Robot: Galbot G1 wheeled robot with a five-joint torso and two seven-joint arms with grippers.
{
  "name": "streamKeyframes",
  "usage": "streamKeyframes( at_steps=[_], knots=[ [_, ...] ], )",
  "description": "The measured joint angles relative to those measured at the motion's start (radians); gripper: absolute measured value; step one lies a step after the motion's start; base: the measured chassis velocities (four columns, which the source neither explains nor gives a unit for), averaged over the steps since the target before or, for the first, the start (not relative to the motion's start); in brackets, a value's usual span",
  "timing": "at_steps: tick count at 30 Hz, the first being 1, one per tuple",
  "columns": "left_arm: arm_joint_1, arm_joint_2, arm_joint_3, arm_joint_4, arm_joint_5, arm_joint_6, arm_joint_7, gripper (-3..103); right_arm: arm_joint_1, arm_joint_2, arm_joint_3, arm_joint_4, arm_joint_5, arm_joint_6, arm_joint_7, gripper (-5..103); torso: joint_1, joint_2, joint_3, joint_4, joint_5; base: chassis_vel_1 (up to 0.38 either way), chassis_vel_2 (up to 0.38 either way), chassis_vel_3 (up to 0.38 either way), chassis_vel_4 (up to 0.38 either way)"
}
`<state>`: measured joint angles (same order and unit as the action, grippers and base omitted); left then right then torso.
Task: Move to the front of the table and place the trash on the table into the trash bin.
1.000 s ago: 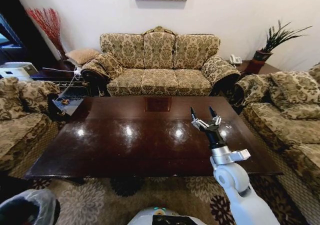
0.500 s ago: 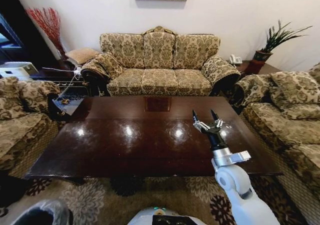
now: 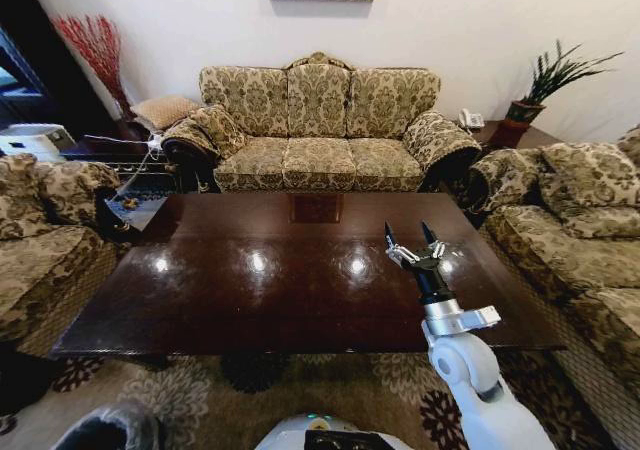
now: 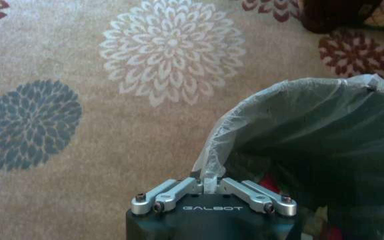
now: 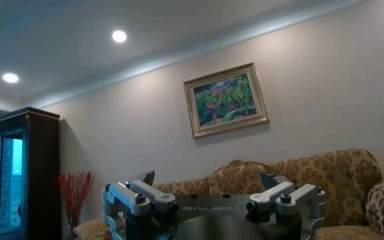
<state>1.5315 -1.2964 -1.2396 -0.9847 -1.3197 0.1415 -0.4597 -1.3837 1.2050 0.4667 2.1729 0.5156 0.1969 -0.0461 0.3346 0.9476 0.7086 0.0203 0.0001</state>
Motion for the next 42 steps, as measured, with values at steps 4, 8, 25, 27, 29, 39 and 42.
streamKeyframes(
  at_steps=[4,8,25,27,29,39,42],
  knots=[
    [-0.024,0.01,0.005,0.046,0.001,-0.006,0.011,0,-0.006,0.005,-0.006,-0.001,-0.005,0.008,-0.002,100,0.0,0.0,0.0,0.0,0.0,0.067,-0.048,-0.11,0.042],
    [-0.05,0.017,0.004,0.087,-0.007,-0.014,0.017,0,-0.016,0.008,-0.005,-0.001,-0.005,0.019,-0.003,100,0.0,0.0,0.0,0.0,0.0,0.099,-0.054,-0.106,0.056],
    [-0.067,0.012,0.003,0.146,-0.002,-0.052,0.046,0,-0.07,0.018,0.045,0.0,0.0,0.051,-0.018,100,0.0,0.0,0.0,0.0,-0.0001,0.017,-0.013,-0.02,0.011],
    [-0.07,0.009,0.003,0.149,0.0,-0.055,0.052,0,-0.074,0.014,0.052,0.0,0.007,0.055,-0.022,100,0.0,0.0,0.0,0.0,-0.0001,0.083,-0.064,-0.105,0.104],
    [-0.072,0.008,0.003,0.152,0.0,-0.059,0.054,0,-0.075,0.012,0.054,0.0,0.009,0.056,-0.023,100,0.0,0.0,0.0,-0.0001,0.0,0.103,-0.124,-0.125,0.123],
    [-0.088,0.006,-0.002,0.194,0.007,-0.074,0.072,0,-0.071,0.007,0.056,-0.01,0.013,0.062,-0.024,100,-0.001,0.0,0.0,0.0002,0.0,0.111,-0.113,-0.115,0.116],
    [-0.083,-0.003,-0.005,0.186,0.012,-0.05,0.103,0,-0.07,0.007,0.06,-0.011,0.014,0.063,-0.025,100,0.0,0.0,0.0,0.0002,-0.0003,0.0,0.0,0.0,0.0]
  ],
)
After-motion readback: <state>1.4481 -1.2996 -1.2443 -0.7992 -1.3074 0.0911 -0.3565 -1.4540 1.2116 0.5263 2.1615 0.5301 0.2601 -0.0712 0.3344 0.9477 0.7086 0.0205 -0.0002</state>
